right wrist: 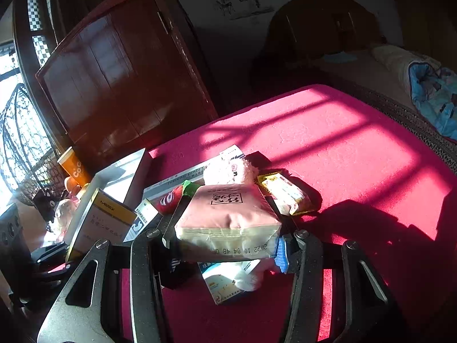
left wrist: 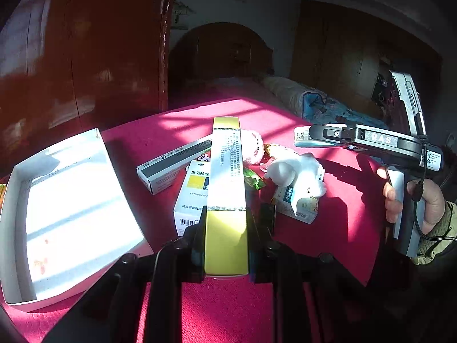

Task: Organize objects
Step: 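Grasp and lift the long yellow-white box with the left gripper while the right gripper carries the pink packet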

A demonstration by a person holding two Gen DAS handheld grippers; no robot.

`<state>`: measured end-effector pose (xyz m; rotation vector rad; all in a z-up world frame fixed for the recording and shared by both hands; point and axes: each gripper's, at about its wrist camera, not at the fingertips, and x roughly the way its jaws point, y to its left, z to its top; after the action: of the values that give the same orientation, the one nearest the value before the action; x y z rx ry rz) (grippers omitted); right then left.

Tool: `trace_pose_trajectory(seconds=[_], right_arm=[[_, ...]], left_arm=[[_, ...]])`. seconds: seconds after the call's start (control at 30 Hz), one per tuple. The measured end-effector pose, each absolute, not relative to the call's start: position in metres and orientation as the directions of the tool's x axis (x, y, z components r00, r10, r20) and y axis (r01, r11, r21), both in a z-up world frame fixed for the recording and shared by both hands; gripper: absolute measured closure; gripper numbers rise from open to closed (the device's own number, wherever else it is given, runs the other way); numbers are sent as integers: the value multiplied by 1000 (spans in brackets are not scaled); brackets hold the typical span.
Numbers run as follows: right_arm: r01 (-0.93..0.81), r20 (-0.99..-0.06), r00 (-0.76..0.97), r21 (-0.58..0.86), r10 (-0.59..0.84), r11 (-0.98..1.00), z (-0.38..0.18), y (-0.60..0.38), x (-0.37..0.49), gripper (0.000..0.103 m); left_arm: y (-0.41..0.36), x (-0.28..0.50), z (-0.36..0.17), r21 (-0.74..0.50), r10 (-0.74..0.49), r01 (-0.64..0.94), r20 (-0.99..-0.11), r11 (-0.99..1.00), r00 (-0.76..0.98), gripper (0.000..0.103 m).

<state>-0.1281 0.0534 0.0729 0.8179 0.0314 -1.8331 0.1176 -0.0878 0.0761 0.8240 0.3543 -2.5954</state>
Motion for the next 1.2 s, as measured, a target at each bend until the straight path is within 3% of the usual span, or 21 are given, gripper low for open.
trace_pose_trajectory(seconds=[1.2], right_arm=[[895,-482,-117,328,-868,-303,107,28,-71,53]], left_arm=[[-123,210,107,-164,-562,683,-449,-712,-694,84]])
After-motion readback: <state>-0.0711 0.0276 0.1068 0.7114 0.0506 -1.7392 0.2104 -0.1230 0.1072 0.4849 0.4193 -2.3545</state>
